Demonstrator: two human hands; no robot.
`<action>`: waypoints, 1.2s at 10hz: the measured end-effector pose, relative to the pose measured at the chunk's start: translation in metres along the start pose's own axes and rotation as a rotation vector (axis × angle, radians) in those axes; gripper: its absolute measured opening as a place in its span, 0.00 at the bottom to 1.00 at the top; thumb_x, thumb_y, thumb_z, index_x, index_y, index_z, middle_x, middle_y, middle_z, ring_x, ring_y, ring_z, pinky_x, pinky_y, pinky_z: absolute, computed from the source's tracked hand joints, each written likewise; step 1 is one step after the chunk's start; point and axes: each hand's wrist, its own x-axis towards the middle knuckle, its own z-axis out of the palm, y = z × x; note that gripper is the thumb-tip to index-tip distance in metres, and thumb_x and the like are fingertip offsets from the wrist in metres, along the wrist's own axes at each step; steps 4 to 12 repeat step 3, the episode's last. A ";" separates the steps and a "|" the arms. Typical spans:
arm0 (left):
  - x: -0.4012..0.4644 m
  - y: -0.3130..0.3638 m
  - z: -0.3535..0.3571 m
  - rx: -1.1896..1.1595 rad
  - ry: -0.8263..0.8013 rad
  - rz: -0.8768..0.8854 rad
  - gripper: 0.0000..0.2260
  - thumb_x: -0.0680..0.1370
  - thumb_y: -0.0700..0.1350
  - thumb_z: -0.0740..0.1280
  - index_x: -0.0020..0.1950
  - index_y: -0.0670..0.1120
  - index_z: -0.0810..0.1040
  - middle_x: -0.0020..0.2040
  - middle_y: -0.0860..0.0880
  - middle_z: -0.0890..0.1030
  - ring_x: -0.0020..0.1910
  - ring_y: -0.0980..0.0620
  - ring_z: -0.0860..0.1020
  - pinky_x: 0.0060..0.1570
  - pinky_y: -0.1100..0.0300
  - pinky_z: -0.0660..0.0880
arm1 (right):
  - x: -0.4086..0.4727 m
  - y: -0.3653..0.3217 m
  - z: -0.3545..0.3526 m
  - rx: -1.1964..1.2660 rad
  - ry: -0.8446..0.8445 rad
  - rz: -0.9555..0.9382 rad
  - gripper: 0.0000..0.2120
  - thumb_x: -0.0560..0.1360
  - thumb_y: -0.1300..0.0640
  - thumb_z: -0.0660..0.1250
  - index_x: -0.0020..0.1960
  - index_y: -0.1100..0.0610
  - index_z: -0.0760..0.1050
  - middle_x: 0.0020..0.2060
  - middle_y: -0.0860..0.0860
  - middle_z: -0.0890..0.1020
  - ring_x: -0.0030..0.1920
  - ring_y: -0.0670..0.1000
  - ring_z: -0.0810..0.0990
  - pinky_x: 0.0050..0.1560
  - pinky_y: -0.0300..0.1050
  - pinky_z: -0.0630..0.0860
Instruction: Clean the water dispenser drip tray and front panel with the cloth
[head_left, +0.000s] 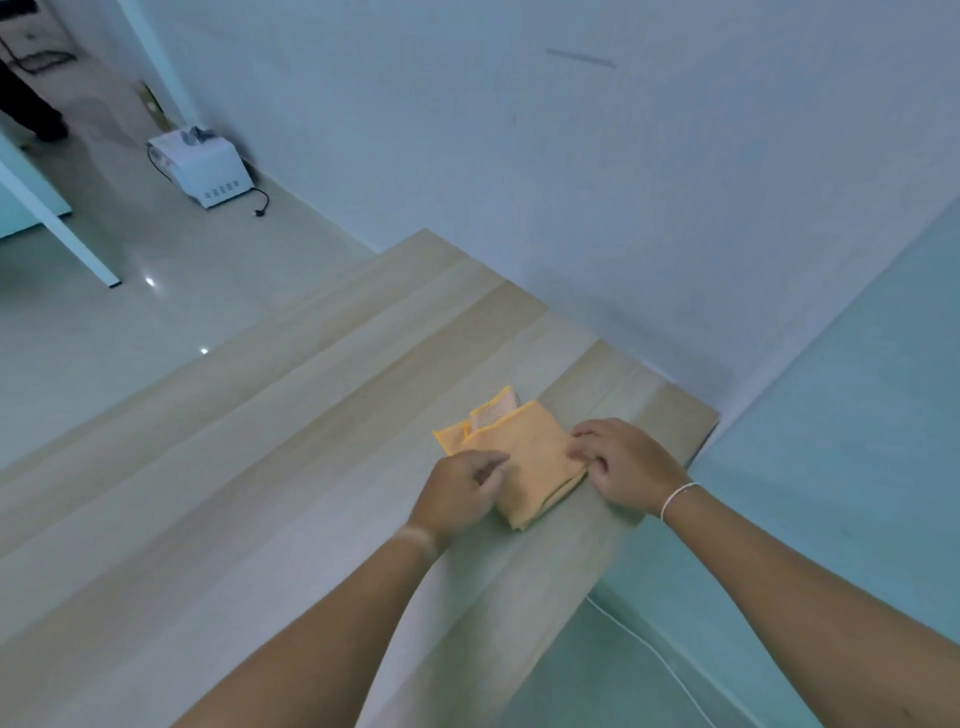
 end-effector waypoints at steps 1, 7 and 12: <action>0.010 -0.005 0.001 0.100 0.050 0.037 0.12 0.77 0.43 0.66 0.59 0.43 0.80 0.54 0.46 0.80 0.49 0.52 0.76 0.48 0.69 0.67 | 0.001 -0.008 0.010 0.018 0.051 -0.046 0.15 0.69 0.60 0.59 0.47 0.58 0.83 0.49 0.55 0.84 0.48 0.60 0.82 0.51 0.52 0.78; 0.011 -0.008 0.003 0.165 -0.021 0.022 0.12 0.77 0.45 0.65 0.58 0.43 0.80 0.58 0.46 0.77 0.57 0.49 0.74 0.51 0.67 0.64 | -0.008 -0.014 0.025 -0.017 0.051 -0.026 0.13 0.69 0.59 0.64 0.50 0.58 0.83 0.53 0.56 0.83 0.52 0.60 0.82 0.54 0.54 0.78; 0.011 -0.008 0.003 0.165 -0.021 0.022 0.12 0.77 0.45 0.65 0.58 0.43 0.80 0.58 0.46 0.77 0.57 0.49 0.74 0.51 0.67 0.64 | -0.008 -0.014 0.025 -0.017 0.051 -0.026 0.13 0.69 0.59 0.64 0.50 0.58 0.83 0.53 0.56 0.83 0.52 0.60 0.82 0.54 0.54 0.78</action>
